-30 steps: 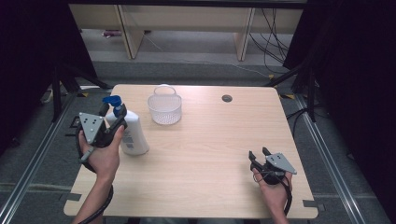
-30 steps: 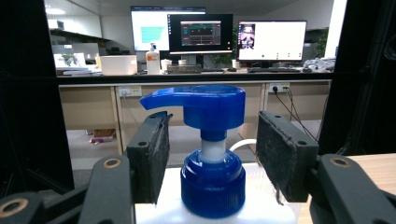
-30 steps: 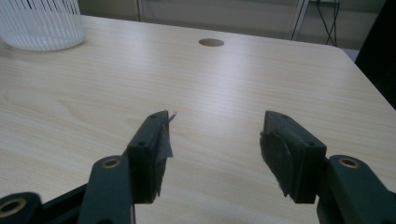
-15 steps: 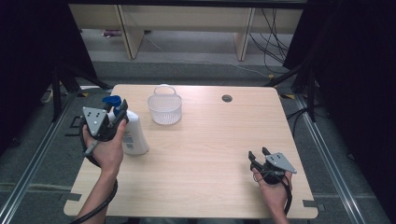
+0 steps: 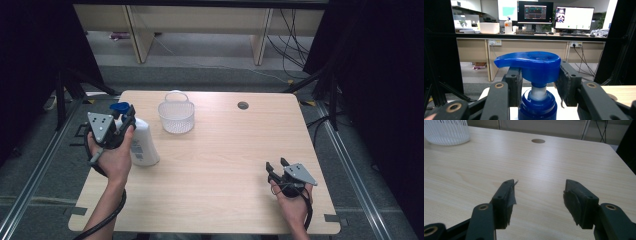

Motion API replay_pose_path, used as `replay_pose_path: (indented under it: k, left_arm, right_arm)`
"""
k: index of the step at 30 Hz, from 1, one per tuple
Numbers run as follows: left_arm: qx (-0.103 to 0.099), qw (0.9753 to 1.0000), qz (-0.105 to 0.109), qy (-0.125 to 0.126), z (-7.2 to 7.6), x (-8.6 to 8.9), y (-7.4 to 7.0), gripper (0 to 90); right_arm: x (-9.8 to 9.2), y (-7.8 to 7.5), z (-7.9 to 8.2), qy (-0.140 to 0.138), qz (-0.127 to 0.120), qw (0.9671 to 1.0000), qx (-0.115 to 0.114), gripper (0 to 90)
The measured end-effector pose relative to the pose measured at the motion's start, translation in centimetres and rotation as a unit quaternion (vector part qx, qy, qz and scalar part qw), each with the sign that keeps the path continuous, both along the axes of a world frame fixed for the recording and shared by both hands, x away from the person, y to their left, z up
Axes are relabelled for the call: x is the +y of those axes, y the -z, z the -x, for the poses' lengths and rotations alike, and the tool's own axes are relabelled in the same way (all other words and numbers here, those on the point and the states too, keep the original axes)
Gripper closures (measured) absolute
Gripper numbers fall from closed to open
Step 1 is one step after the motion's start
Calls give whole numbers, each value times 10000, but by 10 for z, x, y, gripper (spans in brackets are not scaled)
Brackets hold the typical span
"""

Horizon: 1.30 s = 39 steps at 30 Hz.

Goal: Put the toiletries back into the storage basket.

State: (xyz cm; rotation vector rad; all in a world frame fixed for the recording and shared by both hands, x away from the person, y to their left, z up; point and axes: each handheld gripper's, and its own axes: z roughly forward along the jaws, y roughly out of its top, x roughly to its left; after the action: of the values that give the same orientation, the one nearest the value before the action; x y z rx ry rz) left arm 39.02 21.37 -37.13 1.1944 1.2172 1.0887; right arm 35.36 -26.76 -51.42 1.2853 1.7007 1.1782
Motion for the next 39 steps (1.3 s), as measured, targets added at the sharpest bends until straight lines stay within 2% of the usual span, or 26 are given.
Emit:
replay_pose_path:
  k: [2, 3, 8, 9, 11, 12, 13, 19, 23, 25, 28, 31, 39]
  left_arm:
    - [-2, 10000, 46, 42, 0, 1, 0, 588]
    - [-6, 10000, 47, 48, 0, 1, 0, 589]
    - [-16, 9999, 24, 100, 0, 2, 0, 594]
    - [-6, 9999, 27, 135, 0, 3, 0, 594]
    - [-5, 9998, 37, 183, 0, 5, -1, 595]
    - [-10, 9998, 58, 197, 1, 5, 0, 595]
    - [-8, 9998, 59, 208, 1, 5, -1, 595]
    - [-12, 9996, 69, 279, 0, 5, -1, 596]
    - [-5, 9995, 54, 318, -1, 5, -2, 597]
    - [18, 9994, 40, 342, -1, 4, -2, 597]
    - [27, 9993, 49, 368, -1, 3, -3, 597]
    - [1, 9991, 90, 417, -1, 1, -5, 597]
    - [-161, 9985, 75, 509, 0, -7, -22, 597]
  right_arm:
    - [0, -1, 1, 3, -17, 10000, 65, 427]
    - [-1, -1, 0, -40, 108, 9999, 1, 426]
    - [0, -1, 1, 0, 49, 9999, 101, 426]
    - [-1, -1, 0, -40, 138, 9999, 53, 426]
    - [-2, -1, -1, -53, 149, 9999, -36, 426]
    - [0, -1, 1, -20, 5, 9999, 106, 426]
    - [0, -1, 1, 5, -37, 9999, 97, 426]
    - [0, 0, 0, -12, -15, 10000, 3, 426]
    - [0, -1, 2, 24, -49, 9999, 120, 426]
    - [-1, -1, 1, -5, 30, 10000, 56, 426]
    - [0, -1, 1, 13, -46, 10000, 66, 426]
    - [-2, 0, 0, -68, 71, 10000, -18, 426]
    - [-3, -1, 0, -76, 84, 9999, -9, 426]
